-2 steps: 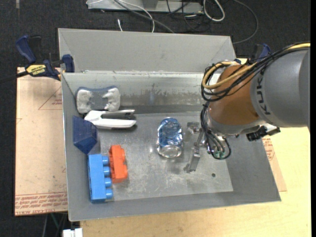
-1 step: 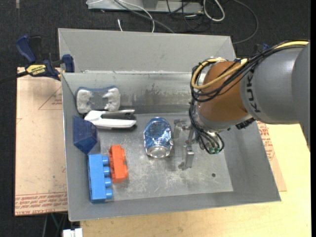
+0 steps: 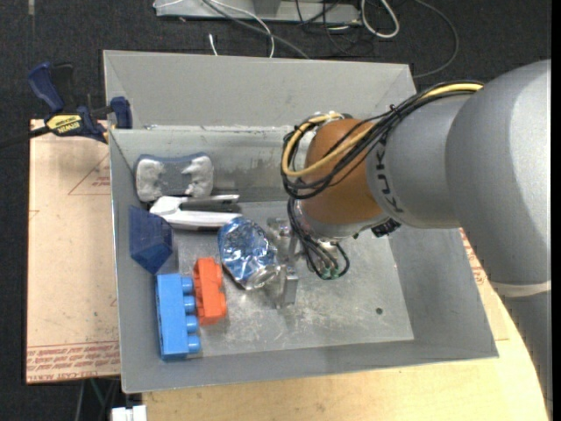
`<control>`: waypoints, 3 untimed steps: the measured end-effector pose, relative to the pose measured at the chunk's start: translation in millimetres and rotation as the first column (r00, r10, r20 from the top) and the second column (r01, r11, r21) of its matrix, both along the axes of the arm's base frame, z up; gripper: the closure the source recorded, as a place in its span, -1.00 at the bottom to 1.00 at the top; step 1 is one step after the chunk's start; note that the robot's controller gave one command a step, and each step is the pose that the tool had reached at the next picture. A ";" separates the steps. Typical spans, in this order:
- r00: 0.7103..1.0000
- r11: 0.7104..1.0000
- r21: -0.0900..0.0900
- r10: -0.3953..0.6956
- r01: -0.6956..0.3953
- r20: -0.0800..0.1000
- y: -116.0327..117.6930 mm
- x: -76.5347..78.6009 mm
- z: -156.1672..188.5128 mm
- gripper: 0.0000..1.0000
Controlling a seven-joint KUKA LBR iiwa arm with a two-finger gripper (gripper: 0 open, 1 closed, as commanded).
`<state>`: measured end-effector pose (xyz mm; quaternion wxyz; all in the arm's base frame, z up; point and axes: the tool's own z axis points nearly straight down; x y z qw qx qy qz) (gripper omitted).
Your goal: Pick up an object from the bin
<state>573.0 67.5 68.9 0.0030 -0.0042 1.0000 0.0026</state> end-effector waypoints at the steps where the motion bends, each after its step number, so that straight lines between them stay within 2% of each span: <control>1: 0.869 0.870 -0.012 0.494 -0.494 0.009 23.6 2.1 2.4 1.00; 2: 0.870 0.870 -0.012 0.494 -0.494 0.009 23.5 2.1 2.4 1.00; 3: 0.870 0.870 -0.009 0.493 -0.493 0.003 23.5 -0.2 19.2 1.00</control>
Offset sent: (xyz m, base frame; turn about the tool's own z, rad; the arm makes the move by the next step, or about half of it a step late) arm 0.0000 0.0000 0.0000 0.0000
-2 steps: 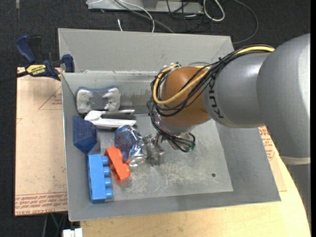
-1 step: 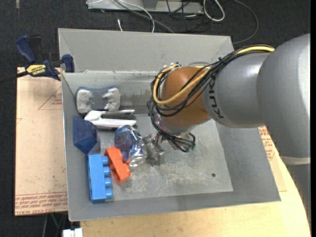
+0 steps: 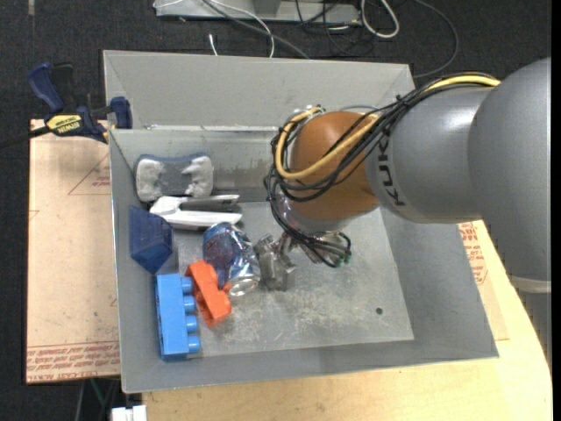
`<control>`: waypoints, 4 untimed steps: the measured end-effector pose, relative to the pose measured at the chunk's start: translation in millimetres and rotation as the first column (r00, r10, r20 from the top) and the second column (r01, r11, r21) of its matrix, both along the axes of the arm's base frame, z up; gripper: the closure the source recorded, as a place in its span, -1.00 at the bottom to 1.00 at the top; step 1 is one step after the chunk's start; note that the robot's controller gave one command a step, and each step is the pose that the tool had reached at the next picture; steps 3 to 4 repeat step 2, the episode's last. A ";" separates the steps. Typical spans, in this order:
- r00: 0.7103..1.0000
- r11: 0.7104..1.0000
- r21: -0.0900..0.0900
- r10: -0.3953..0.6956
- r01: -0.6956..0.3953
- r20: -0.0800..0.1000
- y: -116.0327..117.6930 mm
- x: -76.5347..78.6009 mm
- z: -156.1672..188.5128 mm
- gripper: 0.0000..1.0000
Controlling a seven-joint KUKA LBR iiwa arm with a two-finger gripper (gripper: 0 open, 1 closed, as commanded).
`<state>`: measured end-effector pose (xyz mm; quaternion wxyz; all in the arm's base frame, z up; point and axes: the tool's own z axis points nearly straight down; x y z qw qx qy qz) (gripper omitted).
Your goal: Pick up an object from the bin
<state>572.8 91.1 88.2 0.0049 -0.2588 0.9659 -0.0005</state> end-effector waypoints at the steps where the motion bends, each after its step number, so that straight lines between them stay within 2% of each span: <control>1: 1.000 1.000 0.001 -0.002 0.002 0.003 0.5 0.8 36.3 1.00; 2: 1.000 1.000 0.002 -0.004 0.004 0.004 0.9 1.0 74.4 1.00; 4: 1.000 1.000 0.002 -0.004 0.004 0.004 0.9 1.0 74.4 1.00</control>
Offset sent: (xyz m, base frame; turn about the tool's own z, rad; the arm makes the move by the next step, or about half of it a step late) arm 0.0008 0.0004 0.0874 0.0013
